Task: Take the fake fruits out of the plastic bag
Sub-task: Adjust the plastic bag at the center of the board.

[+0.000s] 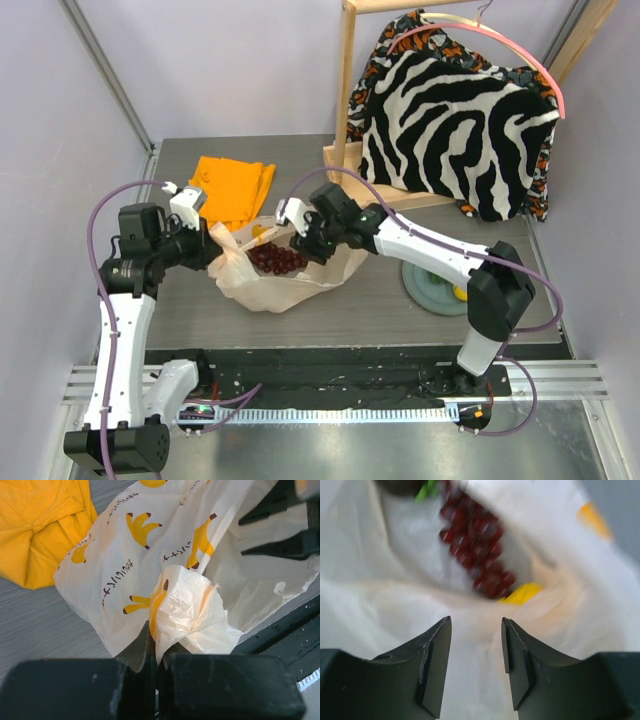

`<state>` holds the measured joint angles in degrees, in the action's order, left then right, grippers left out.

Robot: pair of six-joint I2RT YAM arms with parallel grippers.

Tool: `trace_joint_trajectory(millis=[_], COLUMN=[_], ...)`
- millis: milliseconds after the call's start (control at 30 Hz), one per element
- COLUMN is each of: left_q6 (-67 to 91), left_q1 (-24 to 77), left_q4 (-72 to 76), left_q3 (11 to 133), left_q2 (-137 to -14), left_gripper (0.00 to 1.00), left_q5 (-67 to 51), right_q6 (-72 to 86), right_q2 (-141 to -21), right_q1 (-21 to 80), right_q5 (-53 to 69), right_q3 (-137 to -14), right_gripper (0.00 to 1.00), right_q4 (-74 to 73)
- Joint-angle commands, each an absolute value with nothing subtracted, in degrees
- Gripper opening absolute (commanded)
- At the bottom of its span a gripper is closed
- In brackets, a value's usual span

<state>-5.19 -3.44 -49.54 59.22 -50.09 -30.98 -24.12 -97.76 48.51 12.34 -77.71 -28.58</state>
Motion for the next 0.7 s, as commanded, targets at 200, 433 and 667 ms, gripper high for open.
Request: trace_joint_trajectory(millis=[200, 433, 667], left_q6=[-6.5, -6.6, -6.4], left_q1=[-3.3, -3.3, -3.3], left_q4=[-48.8, -48.7, -48.3], left_q3=[59.0, 59.0, 59.1], left_q2=[-49.5, -49.8, -50.7], left_gripper=[0.00, 0.00, 0.00], left_q5=[-30.1, -29.8, -30.1], right_q6=[-23.6, -26.3, -31.3], right_q2=[-110.5, -115.7, -120.7], right_q1=[48.3, 48.4, 48.3], right_q5=[6.2, -3.0, -13.5], right_q3=[-89.2, -92.8, -90.9], right_gripper=[0.49, 0.62, 0.79], right_q4=[-21.8, -22.7, -25.5])
